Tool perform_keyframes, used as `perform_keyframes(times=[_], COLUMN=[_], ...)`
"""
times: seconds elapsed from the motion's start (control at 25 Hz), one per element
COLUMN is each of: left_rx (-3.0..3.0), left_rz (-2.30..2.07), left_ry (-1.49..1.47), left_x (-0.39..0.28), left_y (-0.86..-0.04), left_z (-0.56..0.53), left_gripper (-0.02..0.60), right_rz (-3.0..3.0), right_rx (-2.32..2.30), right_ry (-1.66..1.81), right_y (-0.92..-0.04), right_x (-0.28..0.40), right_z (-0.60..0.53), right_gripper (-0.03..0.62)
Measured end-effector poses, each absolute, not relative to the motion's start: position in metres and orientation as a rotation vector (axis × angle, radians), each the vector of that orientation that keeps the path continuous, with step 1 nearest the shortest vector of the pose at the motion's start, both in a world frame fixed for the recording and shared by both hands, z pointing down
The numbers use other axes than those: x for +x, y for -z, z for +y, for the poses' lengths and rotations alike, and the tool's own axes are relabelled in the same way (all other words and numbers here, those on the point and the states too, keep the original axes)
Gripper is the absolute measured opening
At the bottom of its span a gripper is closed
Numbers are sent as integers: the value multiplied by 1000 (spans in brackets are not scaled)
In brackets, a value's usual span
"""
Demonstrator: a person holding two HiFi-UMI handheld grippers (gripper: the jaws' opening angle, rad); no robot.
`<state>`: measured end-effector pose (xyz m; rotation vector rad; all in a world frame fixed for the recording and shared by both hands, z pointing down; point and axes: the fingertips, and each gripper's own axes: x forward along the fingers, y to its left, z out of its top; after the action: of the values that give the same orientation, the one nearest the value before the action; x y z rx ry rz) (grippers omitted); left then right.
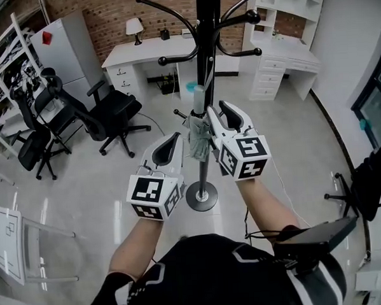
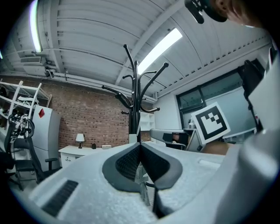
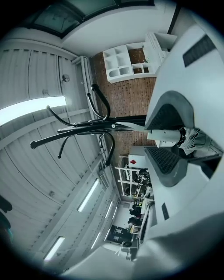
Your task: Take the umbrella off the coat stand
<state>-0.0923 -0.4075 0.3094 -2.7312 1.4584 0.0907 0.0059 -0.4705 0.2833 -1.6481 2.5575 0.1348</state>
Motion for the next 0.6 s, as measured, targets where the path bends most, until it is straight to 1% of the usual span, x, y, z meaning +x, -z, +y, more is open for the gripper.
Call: perform_keyframes(times=[0.28, 0.6], left_rx=[-2773, -2848], left_rz=[1382, 1265], left_ry=[-95, -124], left_x=[-106, -115], left_y=[-314, -308], left_z=[-431, -448], left_gripper=[6, 6], right_rz=[2464, 2324], right_rx=[-1757, -1925], right_ry=[-124, -161], right_y=[-283, -273], right_x=[-8, -6], right_z=[-501, -529], right_gripper=[105, 104])
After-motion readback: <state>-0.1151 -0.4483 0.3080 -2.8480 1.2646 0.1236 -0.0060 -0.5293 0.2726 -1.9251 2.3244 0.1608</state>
